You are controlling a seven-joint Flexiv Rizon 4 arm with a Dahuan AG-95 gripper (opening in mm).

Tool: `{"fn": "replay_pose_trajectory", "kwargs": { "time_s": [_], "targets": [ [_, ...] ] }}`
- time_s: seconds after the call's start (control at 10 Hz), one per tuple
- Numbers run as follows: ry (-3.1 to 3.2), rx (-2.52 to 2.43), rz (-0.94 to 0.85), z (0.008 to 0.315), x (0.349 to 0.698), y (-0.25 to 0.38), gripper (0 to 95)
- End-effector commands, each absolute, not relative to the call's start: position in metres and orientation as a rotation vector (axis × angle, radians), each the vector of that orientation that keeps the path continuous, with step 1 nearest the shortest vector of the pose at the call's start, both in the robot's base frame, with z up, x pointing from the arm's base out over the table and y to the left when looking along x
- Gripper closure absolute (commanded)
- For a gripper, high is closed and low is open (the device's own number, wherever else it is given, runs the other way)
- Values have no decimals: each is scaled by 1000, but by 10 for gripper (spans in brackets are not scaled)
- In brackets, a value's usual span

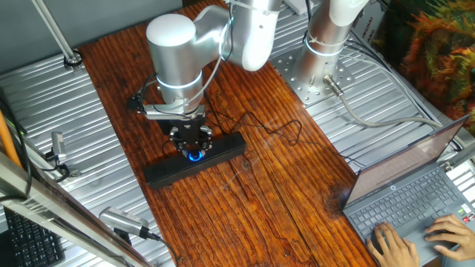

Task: Turn the knob to increase the volume of the speaker

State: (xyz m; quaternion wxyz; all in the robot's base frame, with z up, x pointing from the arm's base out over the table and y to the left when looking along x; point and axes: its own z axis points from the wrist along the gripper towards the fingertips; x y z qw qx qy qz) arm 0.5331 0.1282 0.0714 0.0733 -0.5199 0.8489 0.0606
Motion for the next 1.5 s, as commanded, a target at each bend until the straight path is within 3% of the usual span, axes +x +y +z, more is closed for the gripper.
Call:
{"fn": "replay_pose_trajectory", "kwargs": {
  "time_s": [0.1, 1.5],
  "targets": [
    [2549, -1563, 183, 72, 533, 128, 570],
    [2547, -1546, 203, 69, 533, 127, 570]
  ]
}}
